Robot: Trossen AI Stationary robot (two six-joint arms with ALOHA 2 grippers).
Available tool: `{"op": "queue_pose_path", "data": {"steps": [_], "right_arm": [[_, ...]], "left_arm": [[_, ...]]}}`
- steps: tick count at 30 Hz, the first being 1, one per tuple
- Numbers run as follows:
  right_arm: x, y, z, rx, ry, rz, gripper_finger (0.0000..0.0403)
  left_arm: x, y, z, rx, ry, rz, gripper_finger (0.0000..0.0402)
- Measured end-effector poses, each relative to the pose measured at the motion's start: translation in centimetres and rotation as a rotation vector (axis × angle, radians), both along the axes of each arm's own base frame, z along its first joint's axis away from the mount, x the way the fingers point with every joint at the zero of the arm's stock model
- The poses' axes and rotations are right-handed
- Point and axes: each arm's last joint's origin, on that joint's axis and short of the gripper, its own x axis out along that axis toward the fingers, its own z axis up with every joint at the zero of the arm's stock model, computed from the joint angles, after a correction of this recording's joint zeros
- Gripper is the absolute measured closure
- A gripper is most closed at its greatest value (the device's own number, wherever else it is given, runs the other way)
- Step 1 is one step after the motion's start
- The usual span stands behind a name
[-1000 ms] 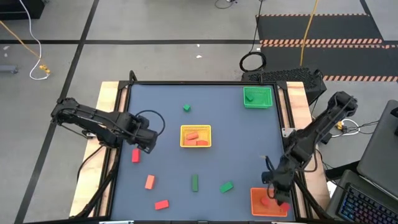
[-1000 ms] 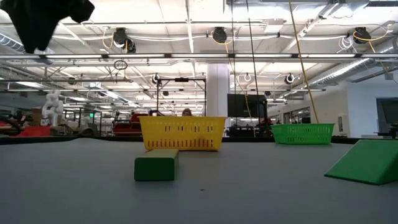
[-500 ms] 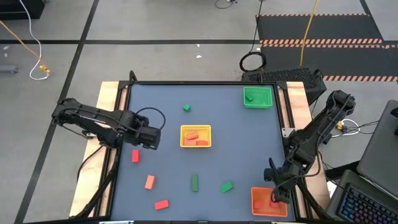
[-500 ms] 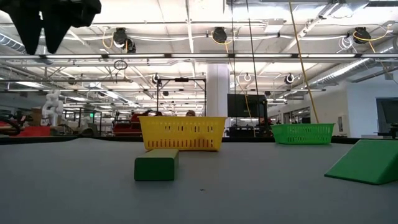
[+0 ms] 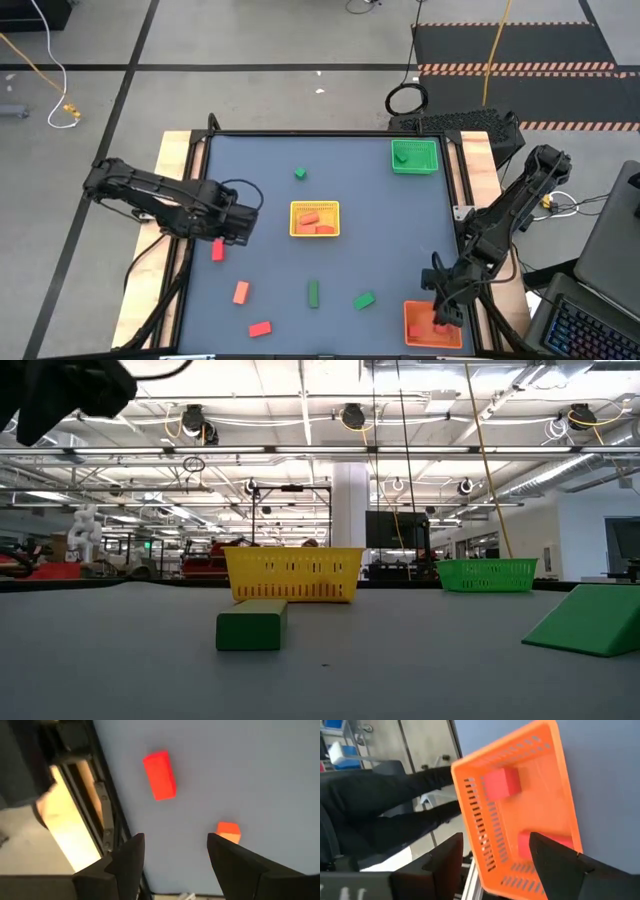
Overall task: Sort & place blocks by color
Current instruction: Put the red block into the orange basket
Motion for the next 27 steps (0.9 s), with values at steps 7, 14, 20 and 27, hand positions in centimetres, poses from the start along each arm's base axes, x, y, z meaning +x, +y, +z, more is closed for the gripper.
{"op": "queue_pose_path", "data": {"steps": [7,14,20,27], "right_arm": [[-0.1,-0.8,1.4,0.005,-0.144,-0.105,0.0182],[-0.5,-2.5,4.7,0.057,-0.441,-0.296,0.0182],[-0.9,-3.9,7.1,0.07,-0.684,-0.42,0.0182],[-1.1,-4.6,7.7,0.059,-0.729,-0.464,0.0181]], "left_arm": [[0.7,-0.2,-3.4,-0.063,-0.056,0.009,0.0183],[-0.2,0.3,-6.5,-0.062,0.001,0.006,0.0183],[-1.2,1.3,-8.5,-0.064,0.074,0.04,0.0183],[-1.1,1.9,-10.3,-0.083,0.005,0.063,0.0183]]}}
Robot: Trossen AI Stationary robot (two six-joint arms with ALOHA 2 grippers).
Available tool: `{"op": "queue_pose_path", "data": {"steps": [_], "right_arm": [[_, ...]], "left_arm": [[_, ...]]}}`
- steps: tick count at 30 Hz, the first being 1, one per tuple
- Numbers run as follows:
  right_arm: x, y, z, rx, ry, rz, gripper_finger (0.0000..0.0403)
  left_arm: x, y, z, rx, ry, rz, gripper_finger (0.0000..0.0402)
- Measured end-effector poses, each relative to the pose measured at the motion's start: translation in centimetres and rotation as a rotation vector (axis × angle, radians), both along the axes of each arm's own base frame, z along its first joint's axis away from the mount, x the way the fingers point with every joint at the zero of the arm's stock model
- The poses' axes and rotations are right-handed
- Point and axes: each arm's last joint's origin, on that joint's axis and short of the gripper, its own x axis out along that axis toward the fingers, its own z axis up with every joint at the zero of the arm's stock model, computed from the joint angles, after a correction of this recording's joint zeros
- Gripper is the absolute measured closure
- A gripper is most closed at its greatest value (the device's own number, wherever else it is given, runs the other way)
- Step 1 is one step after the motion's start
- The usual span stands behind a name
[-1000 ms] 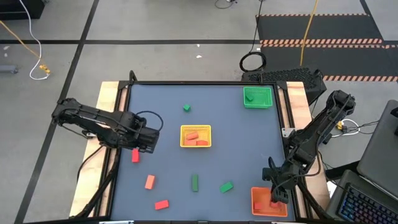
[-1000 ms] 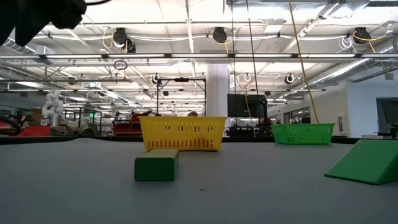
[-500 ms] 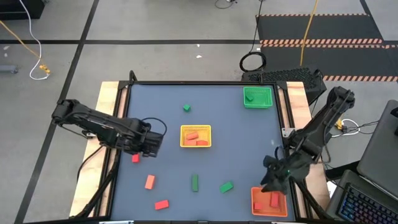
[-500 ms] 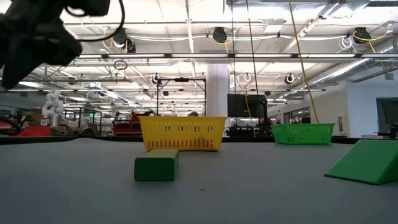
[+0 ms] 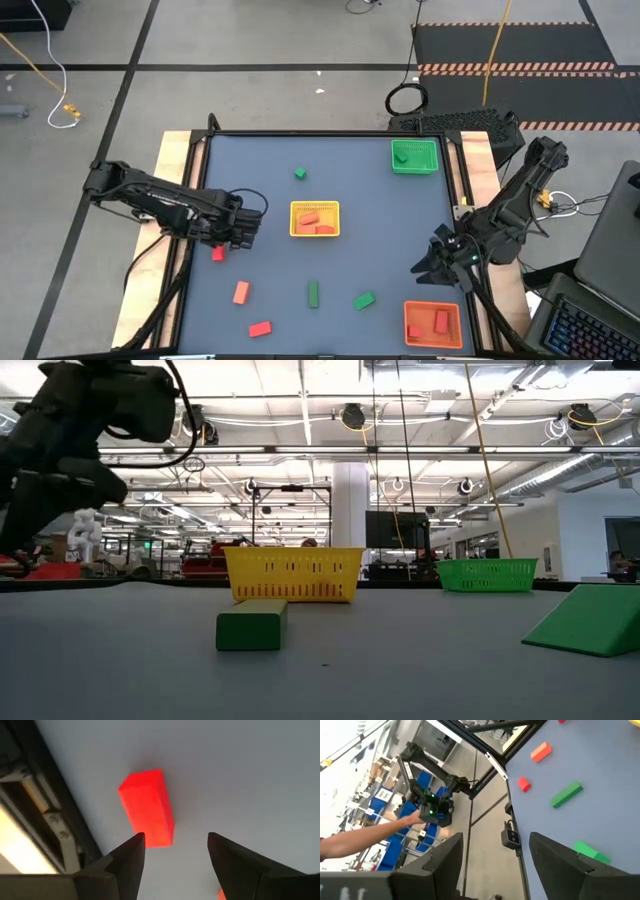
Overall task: Sort & place blocks by color
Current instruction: Put the red block into the orange basket
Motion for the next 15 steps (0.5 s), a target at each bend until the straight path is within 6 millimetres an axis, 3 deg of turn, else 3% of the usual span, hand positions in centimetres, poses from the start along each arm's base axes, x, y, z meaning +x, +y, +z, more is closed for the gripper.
{"op": "queue_pose_path", "data": {"steps": [15], "right_arm": [[0.0,0.0,0.1,0.034,0.008,-0.008,0.0181]], "left_arm": [[-1.3,0.9,-2.2,-0.002,0.039,0.033,0.0183]]}}
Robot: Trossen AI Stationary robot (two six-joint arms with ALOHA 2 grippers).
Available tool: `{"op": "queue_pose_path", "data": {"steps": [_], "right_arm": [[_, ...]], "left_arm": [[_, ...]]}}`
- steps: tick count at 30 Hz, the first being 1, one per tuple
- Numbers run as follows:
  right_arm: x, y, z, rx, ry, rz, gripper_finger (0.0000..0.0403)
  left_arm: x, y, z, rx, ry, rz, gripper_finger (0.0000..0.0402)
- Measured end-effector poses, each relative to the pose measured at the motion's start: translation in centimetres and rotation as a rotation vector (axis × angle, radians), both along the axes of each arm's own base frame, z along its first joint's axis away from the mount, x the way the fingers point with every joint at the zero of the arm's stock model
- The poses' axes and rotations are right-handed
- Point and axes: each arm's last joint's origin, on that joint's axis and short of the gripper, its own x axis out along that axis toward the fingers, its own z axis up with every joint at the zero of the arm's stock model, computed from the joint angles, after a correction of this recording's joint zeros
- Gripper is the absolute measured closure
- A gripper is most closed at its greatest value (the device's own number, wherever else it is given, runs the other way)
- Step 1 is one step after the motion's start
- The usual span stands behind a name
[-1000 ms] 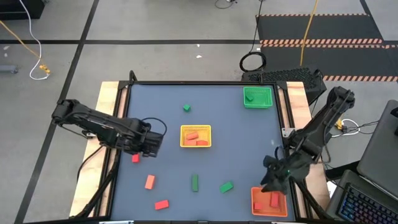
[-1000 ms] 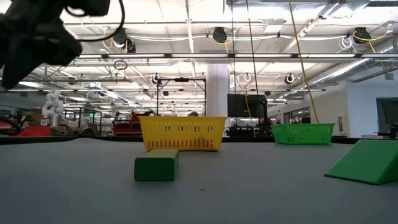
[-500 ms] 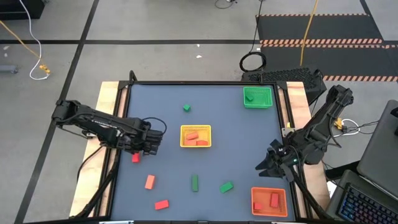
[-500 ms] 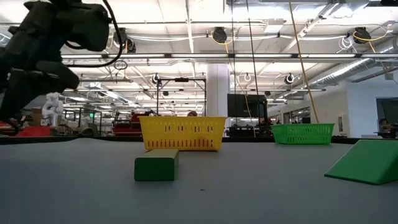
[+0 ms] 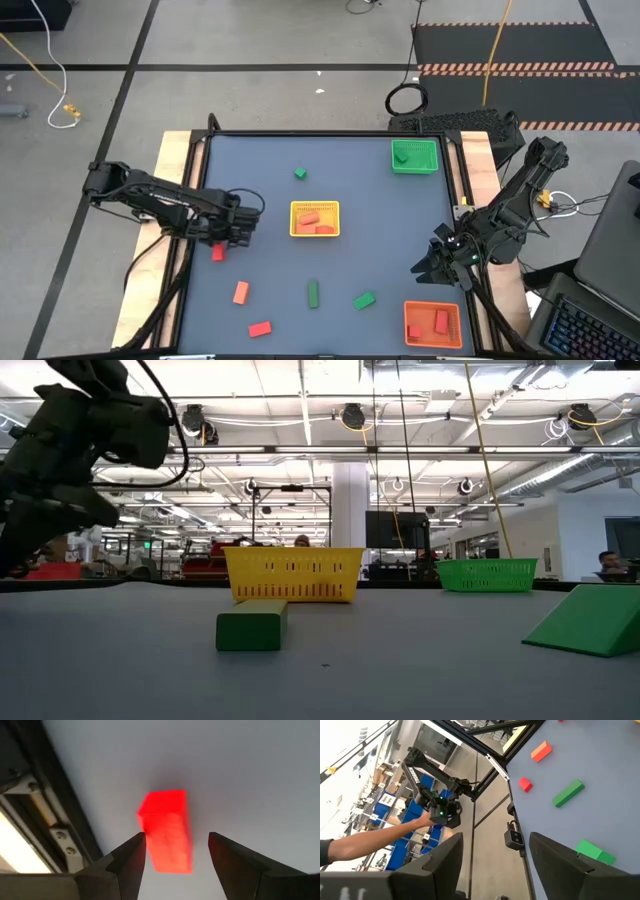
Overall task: Sort & place blocks by color
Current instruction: Put the red block into the orange basket
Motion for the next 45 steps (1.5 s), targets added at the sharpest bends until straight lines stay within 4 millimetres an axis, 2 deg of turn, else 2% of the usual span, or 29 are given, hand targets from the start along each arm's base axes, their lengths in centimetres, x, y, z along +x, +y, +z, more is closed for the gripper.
{"op": "queue_pose_path", "data": {"steps": [4,13,18,21,23,25,29,34,40,45], "right_arm": [[0.0,0.0,0.0,-0.002,0.001,0.0,0.0181],[0.0,-0.2,-0.1,-0.012,-0.003,-0.054,0.0181],[0.0,-0.2,0.0,0.004,0.002,-0.066,0.0181],[0.0,-0.4,-0.2,-0.016,0.008,-0.095,0.0181],[0.1,-0.5,-0.3,-0.025,0.011,-0.115,0.0181],[0.2,-0.6,-0.3,-0.028,0.011,-0.125,0.0181],[0.3,-0.7,-0.3,-0.03,0.011,-0.135,0.0181],[0.3,-0.7,-0.3,-0.039,0.006,-0.133,0.0181],[0.6,-0.9,0.5,-0.118,-0.101,-0.209,0.0181],[1.5,-1.7,1.7,-0.189,-0.215,-0.37,0.0181]], "left_arm": [[-0.6,0.0,-0.7,-0.008,0.023,0.01,0.0183],[-0.7,-0.1,-3.1,-0.076,-0.094,0.068,0.0183],[-0.7,-0.1,-3.2,-0.071,-0.104,0.06,0.0185],[-0.4,-0.1,-2.9,-0.068,-0.129,0.036,0.0208],[0.1,-0.1,-2.6,-0.056,-0.168,0.026,0.024],[1.0,0.0,-1.9,-0.05,-0.231,0.009,0.0271],[2.4,-0.1,-0.8,-0.055,-0.325,-0.024,0.027],[5.6,0.0,1.4,0.014,-0.588,-0.011,0.027],[10.6,0.1,7.3,0.227,-1.11,0.049,0.027],[12.5,0.4,12.4,0.458,-1.373,0.106,0.027]]}}
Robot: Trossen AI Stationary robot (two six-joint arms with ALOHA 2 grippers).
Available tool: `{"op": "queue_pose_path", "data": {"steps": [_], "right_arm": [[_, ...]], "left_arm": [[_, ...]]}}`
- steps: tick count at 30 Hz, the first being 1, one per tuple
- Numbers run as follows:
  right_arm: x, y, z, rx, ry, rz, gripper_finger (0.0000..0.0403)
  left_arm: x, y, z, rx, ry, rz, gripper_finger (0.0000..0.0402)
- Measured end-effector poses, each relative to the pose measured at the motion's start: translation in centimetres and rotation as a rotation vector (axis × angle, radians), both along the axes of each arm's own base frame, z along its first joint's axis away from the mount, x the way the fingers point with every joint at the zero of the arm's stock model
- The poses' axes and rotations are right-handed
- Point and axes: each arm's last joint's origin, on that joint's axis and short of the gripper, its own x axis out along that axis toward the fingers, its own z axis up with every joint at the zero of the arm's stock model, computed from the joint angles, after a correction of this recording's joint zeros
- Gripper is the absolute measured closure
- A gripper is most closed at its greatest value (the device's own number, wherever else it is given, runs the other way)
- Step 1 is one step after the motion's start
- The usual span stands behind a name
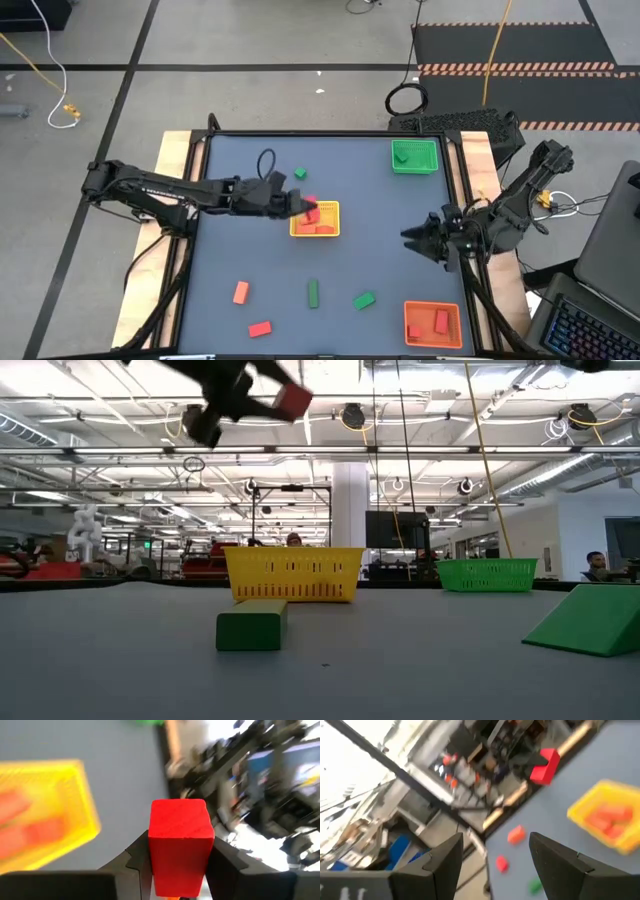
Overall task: Sort & place blocks by color
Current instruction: Put the red block into the orange basket
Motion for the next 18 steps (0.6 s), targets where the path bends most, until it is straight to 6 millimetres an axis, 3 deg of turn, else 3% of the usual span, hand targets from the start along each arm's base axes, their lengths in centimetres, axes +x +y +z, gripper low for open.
{"op": "queue_pose_path", "data": {"steps": [4,7,12,18], "right_arm": [[1.3,-0.4,1.1,-0.176,-0.094,-0.074,0.0181],[2.4,-0.7,1.7,-0.348,-0.148,-0.146,0.0181],[4.4,-1.2,1.5,-0.562,-0.133,-0.261,0.0181],[6.6,-2.2,0.0,-0.665,-0.036,-0.339,0.0181]], "left_arm": [[0.5,0.3,2.6,0.078,-0.123,0.108,0.027],[0.9,0.5,3.3,0.1,-0.18,0.192,0.027],[1.8,0.8,3.2,0.082,-0.251,0.317,0.027],[4.1,0.4,2.5,0.021,-0.409,0.342,0.027]]}}
